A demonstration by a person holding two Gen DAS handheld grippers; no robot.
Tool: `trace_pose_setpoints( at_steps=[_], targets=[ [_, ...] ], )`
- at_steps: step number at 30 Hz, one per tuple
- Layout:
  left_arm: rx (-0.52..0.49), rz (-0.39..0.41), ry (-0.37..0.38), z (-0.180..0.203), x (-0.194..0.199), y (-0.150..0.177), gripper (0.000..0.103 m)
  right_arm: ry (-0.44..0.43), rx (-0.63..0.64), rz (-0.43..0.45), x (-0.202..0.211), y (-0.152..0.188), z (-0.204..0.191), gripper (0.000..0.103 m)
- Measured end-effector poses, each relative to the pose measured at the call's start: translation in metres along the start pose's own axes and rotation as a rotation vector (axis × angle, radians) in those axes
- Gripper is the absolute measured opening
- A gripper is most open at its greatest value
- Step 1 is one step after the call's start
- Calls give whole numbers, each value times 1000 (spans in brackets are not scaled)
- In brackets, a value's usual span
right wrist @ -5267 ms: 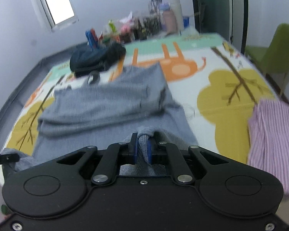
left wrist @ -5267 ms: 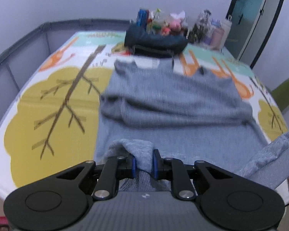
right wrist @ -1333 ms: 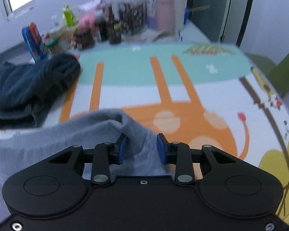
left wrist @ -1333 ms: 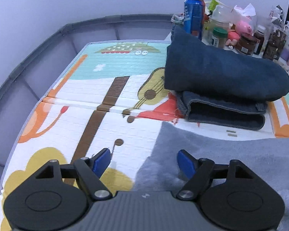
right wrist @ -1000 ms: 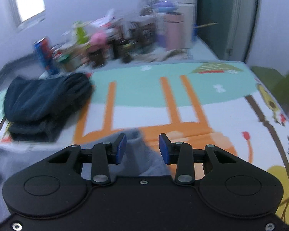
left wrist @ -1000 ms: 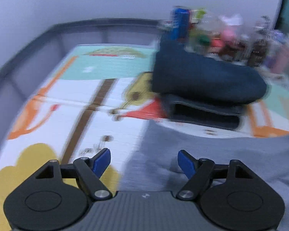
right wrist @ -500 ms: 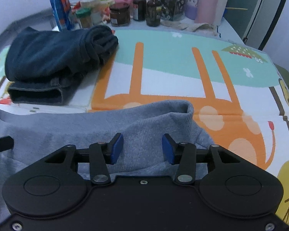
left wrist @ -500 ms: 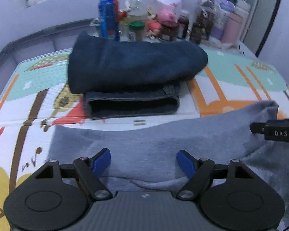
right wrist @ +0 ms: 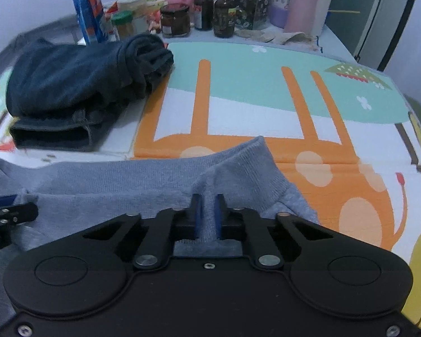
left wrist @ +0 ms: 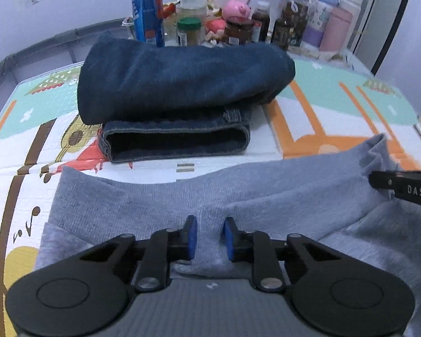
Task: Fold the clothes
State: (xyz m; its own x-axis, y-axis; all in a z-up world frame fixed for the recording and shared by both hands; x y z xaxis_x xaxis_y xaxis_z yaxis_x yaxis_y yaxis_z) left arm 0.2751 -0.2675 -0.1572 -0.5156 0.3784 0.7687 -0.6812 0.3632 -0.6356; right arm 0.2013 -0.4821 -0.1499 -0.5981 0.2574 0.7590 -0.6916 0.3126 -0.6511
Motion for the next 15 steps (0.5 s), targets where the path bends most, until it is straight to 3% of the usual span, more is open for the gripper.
trace_pose_setpoints(
  at_steps=[2, 6, 11, 15],
  targets=[
    [35, 15, 20, -2, 7, -6, 12, -23, -23, 16, 8, -4, 2, 4],
    [60, 68, 48, -1, 21, -23, 11, -35, -42, 62, 25, -15, 7, 4],
    [46, 103, 22, 1, 18, -39, 11, -43, -83, 134, 36, -37, 13, 4],
    [31, 71, -19, 2, -6, -37, 12, -17, -78, 136, 20, -44, 10, 4]
  ],
)
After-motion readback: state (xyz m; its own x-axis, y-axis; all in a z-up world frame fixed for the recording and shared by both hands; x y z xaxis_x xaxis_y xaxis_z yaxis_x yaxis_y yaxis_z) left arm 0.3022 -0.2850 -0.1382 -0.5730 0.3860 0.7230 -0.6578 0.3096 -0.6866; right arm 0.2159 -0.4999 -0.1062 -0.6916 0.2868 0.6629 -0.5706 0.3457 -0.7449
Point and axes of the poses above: each gripper's, at about its wrist camera, not at the fingertips, and x roughly against the way its jaws point, z to its right, y to its underside, the point moved 7 cm from there along -x, roughly the way its jaws point, and after that the axes turned 9 degrees about z, right-handed, at the moved point
